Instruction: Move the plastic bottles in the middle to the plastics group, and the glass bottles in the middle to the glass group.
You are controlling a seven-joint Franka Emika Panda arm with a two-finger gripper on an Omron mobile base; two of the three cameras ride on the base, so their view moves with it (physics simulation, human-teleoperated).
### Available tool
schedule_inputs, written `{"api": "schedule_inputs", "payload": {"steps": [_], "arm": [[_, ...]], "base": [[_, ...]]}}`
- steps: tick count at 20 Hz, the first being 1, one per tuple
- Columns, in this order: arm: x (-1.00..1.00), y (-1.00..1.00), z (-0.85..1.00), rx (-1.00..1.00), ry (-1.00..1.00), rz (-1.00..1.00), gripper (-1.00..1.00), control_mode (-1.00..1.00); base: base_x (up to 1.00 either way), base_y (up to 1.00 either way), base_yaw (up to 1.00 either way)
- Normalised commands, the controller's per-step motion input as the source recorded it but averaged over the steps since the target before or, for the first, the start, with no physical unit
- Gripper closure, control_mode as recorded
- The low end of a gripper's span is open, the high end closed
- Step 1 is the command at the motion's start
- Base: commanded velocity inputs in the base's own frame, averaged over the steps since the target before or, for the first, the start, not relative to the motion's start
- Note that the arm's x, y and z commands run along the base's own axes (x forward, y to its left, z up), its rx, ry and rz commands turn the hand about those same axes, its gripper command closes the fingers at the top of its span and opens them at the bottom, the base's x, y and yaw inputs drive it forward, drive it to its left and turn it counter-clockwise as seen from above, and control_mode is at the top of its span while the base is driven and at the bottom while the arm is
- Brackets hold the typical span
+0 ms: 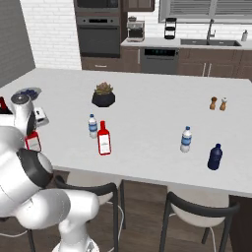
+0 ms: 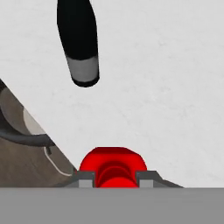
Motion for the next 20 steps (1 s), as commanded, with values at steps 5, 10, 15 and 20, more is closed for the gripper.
{"api": "schedule_inputs", "payload": {"steps": [5,10,15,20], "arm": [[0.43,0.5,0.0,0.0,-0.11,0.01,1.0,-1.0],[0.42,0.4,-0.02,0.04,0.02,0.0,1.0,-1.0],[0.38,0.24,-0.11,0.15,0.03,0.04,1.0,-1.0],[0.29,0.22,-0.27,0.04,0.0,0.03,1.0,-1.0]], "base": [[0.0,0.0,0.0],[0.0,0.0,0.0],[0.0,0.0,0.0],[0.0,0.0,0.0]]}}
